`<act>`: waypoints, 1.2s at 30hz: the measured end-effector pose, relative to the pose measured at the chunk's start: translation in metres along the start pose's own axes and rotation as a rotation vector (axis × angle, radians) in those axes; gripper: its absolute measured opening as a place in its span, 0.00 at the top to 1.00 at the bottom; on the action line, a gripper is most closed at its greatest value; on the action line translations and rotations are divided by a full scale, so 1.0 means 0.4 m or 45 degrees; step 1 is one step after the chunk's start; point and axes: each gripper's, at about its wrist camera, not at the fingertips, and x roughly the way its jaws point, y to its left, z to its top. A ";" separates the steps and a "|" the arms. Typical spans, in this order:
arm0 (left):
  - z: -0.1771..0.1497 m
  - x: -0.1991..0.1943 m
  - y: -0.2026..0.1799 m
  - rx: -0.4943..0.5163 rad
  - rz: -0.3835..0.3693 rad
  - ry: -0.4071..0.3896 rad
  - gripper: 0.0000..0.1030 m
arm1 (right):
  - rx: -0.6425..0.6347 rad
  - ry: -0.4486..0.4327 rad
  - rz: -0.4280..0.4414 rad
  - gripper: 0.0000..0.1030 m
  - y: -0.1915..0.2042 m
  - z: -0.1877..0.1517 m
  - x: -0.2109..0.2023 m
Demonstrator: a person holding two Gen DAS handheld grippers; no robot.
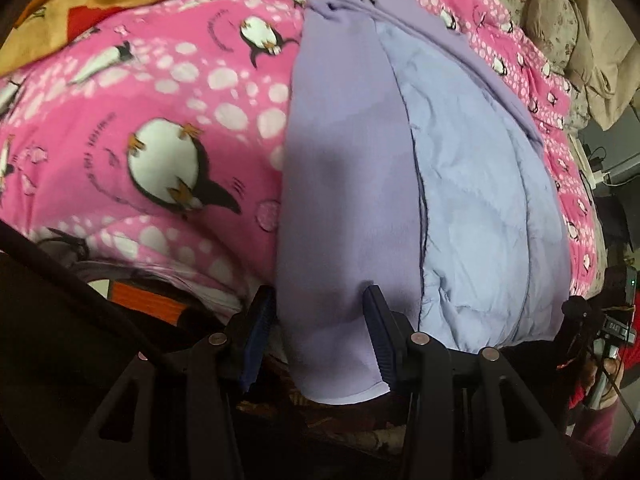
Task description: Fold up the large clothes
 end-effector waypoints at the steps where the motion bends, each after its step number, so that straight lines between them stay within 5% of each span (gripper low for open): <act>1: -0.002 0.002 -0.004 0.015 0.003 0.010 0.84 | -0.005 0.002 -0.002 0.24 0.002 0.000 0.003; 4: -0.009 0.001 -0.015 0.053 0.009 0.020 0.85 | -0.035 -0.003 -0.019 0.24 0.006 -0.004 0.008; 7: -0.017 0.000 -0.030 0.091 0.015 0.020 1.00 | -0.081 -0.009 -0.014 0.55 0.016 -0.009 0.008; 9: -0.021 -0.006 -0.039 0.112 0.032 0.009 1.00 | -0.094 -0.013 -0.019 0.80 0.017 -0.009 0.007; 11: -0.029 -0.022 -0.044 0.121 0.022 -0.004 1.00 | -0.098 -0.030 -0.015 0.85 0.016 -0.007 0.000; 20: -0.005 -0.167 -0.062 0.127 -0.134 -0.173 1.00 | -0.237 -0.169 0.049 0.87 0.077 0.024 -0.107; 29: 0.192 -0.282 -0.055 0.019 -0.224 -0.468 1.00 | -0.199 -0.461 0.169 0.87 0.114 0.176 -0.228; 36: 0.371 -0.251 -0.090 -0.032 -0.237 -0.568 1.00 | -0.148 -0.603 0.140 0.87 0.127 0.345 -0.237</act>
